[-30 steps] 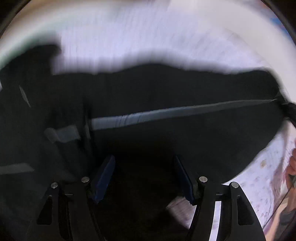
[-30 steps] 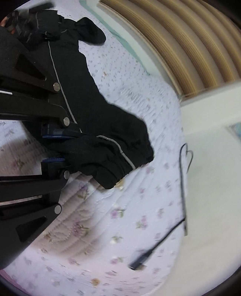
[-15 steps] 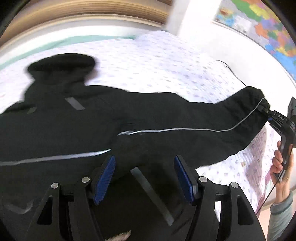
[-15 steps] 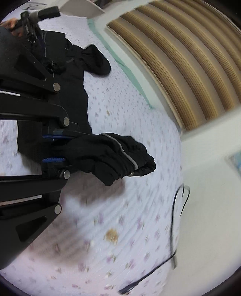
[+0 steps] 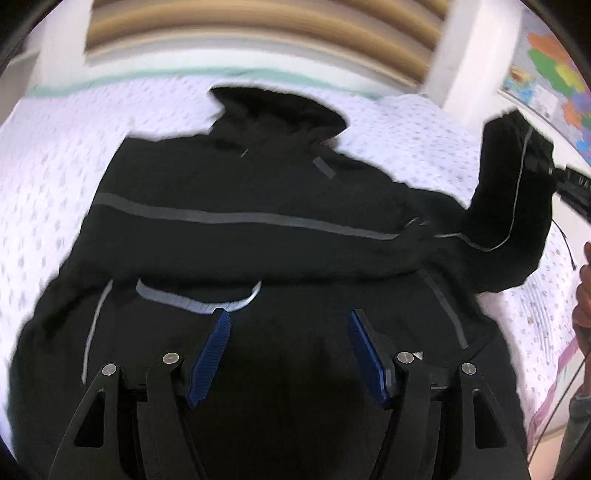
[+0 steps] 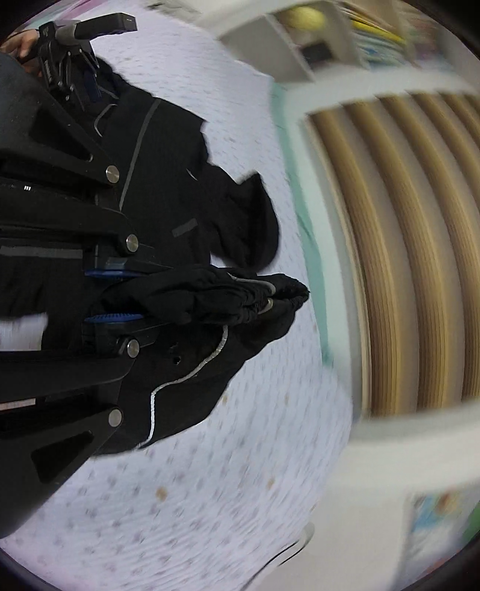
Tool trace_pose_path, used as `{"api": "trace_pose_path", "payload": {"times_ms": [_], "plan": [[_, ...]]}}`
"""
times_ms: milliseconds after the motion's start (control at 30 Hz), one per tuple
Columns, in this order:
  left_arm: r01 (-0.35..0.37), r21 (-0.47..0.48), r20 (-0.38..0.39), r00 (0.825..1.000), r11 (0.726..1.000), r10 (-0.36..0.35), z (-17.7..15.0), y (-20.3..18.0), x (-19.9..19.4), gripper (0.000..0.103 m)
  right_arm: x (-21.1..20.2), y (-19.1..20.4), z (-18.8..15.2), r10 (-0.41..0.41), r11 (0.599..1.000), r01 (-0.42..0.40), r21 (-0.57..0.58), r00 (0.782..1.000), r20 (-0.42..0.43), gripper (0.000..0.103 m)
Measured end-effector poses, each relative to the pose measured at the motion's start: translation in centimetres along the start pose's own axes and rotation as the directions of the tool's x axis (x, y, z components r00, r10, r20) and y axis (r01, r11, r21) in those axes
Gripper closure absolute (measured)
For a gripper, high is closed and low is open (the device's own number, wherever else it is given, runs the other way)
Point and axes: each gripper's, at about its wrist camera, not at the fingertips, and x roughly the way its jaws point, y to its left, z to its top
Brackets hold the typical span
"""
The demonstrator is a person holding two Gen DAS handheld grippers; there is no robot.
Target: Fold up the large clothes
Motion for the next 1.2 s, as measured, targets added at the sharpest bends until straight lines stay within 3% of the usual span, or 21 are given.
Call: {"api": "trace_pose_path", "payload": {"times_ms": [133,267,500,533,600,633,733,800,867,1033,1133,1200], "plan": [[0.054,-0.060,-0.039,0.998,0.997,-0.056,-1.5,1.8,1.7,0.036,4.3,7.5,-1.0,0.003,0.994,-0.010,-0.107,0.998,-0.061,0.086],[0.085,-0.072,-0.023,0.996,0.994,-0.087,-1.8,2.7,1.6,0.036,8.4,13.4,-2.7,0.000,0.983,-0.021,-0.184,0.993,-0.117,0.085],[0.108,-0.115,0.002,0.994,0.987,-0.108,-2.6,4.1,0.4,0.036,16.0,17.6,-6.5,0.007,0.981,-0.053,-0.185,0.970,-0.243,0.080],[0.106,-0.119,0.000,0.994,0.987,-0.106,-2.6,4.2,0.3,0.036,17.3,17.9,-7.2,0.011,0.982,-0.062,-0.176,0.961,-0.278,0.077],[0.092,-0.118,-0.002,0.996,0.989,-0.093,-2.5,4.6,-0.4,0.036,19.7,18.2,-8.7,0.041,0.983,-0.101,-0.151,0.934,-0.354,0.058],[0.090,-0.112,-0.001,0.996,0.990,-0.090,-2.4,4.8,-0.8,0.036,19.9,18.1,-9.0,0.047,0.983,-0.107,-0.150,0.934,-0.354,0.052],[0.096,-0.073,0.007,0.995,0.993,-0.096,-1.3,4.7,-2.3,0.036,18.3,17.2,-8.7,0.120,0.978,-0.167,-0.121,0.939,-0.324,0.052],[0.099,-0.056,0.003,0.995,0.994,-0.099,0.1,4.7,-3.4,0.036,15.6,16.0,-8.1,0.194,0.972,-0.222,-0.074,0.941,-0.278,0.052],[0.116,-0.054,0.014,0.993,0.992,-0.116,1.4,4.5,-4.2,0.036,12.6,14.7,-7.9,0.215,0.971,-0.234,-0.056,0.949,-0.230,0.051],[0.159,-0.020,0.019,0.987,0.987,-0.159,5.5,2.6,-2.9,0.036,8.1,11.6,-10.9,0.168,0.981,-0.183,-0.058,0.966,-0.196,0.051],[0.207,-0.023,-0.010,0.978,0.978,-0.207,7.7,1.5,1.0,0.036,8.0,10.3,-13.6,0.088,0.991,-0.106,-0.086,0.978,-0.190,0.051],[0.195,-0.038,-0.033,0.980,0.980,-0.196,8.6,1.2,3.7,0.036,8.7,9.6,-14.9,0.092,0.991,-0.110,-0.073,0.974,-0.207,0.051]]}}
